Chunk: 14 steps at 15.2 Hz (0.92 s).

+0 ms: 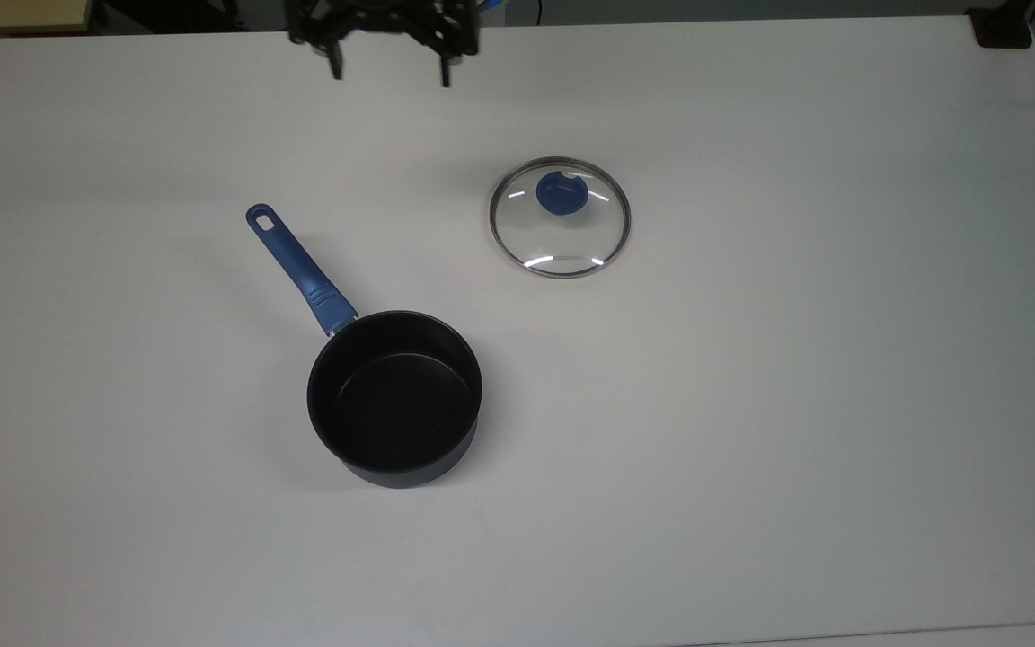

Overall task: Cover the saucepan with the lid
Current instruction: 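Move the open gripper over the glass lid's blue knob and lower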

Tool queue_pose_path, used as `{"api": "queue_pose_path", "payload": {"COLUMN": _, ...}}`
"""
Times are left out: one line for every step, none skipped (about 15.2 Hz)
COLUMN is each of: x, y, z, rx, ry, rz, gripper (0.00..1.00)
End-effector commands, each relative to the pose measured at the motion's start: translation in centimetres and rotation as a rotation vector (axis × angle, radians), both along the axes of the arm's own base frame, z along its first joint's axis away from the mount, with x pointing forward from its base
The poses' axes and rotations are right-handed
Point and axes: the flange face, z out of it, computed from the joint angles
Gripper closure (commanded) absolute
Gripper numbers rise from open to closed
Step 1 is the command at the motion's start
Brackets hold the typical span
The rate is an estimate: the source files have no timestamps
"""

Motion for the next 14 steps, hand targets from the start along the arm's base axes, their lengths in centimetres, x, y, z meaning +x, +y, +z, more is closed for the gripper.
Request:
{"api": "queue_pose_path", "payload": {"x": 0.2, "y": 3.0, "z": -2.3, "rx": 0.025, "ry": 0.029, "rz": 0.045, "gripper": 0.00}}
{"api": "queue_pose_path", "payload": {"x": 0.5, "y": 3.8, "z": -3.4, "rx": 0.025, "ry": 0.039, "rz": 0.052, "gripper": 0.00}}
{"api": "queue_pose_path", "payload": {"x": 0.7, "y": 4.7, "z": -3.7, "rx": 0.025, "ry": 0.034, "rz": 0.048, "gripper": 0.00}}
{"api": "queue_pose_path", "payload": {"x": 0.8, "y": 5.6, "z": -4.8, "rx": 0.023, "ry": 0.043, "rz": 0.040, "gripper": 0.00}}
{"api": "queue_pose_path", "payload": {"x": 0.8, "y": 6.5, "z": -5.8, "rx": 0.020, "ry": 0.058, "rz": 0.038, "gripper": 0.00}}
{"api": "queue_pose_path", "payload": {"x": 0.5, "y": 7.9, "z": -6.6, "rx": 0.019, "ry": 0.066, "rz": 0.052, "gripper": 0.00}}
{"api": "queue_pose_path", "payload": {"x": 0.3, "y": 8.7, "z": -7.4, "rx": 0.016, "ry": 0.069, "rz": 0.060, "gripper": 0.00}}
{"api": "queue_pose_path", "payload": {"x": 0.3, "y": 9.3, "z": -8.0, "rx": 0.016, "ry": 0.063, "rz": 0.062, "gripper": 0.00}}
{"api": "queue_pose_path", "payload": {"x": 0.4, "y": 9.9, "z": -8.5, "rx": 0.016, "ry": 0.056, "rz": 0.068, "gripper": 0.00}}
{"api": "queue_pose_path", "payload": {"x": 0.5, "y": 10.4, "z": -9.2, "rx": 0.015, "ry": 0.062, "rz": 0.074, "gripper": 0.00}}
{"api": "queue_pose_path", "payload": {"x": 0.5, "y": 10.8, "z": -9.6, "rx": 0.013, "ry": 0.068, "rz": 0.078, "gripper": 0.00}}
{"api": "queue_pose_path", "payload": {"x": 0.3, "y": 11.1, "z": -10.2, "rx": 0.011, "ry": 0.078, "rz": 0.084, "gripper": 0.00}}
{"api": "queue_pose_path", "payload": {"x": -0.1, "y": 11.5, "z": -11.1, "rx": 0.007, "ry": 0.096, "rz": 0.090, "gripper": 0.00}}
{"api": "queue_pose_path", "payload": {"x": -0.6, "y": 12.3, "z": -11.9, "rx": 0.007, "ry": 0.107, "rz": 0.105, "gripper": 0.00}}
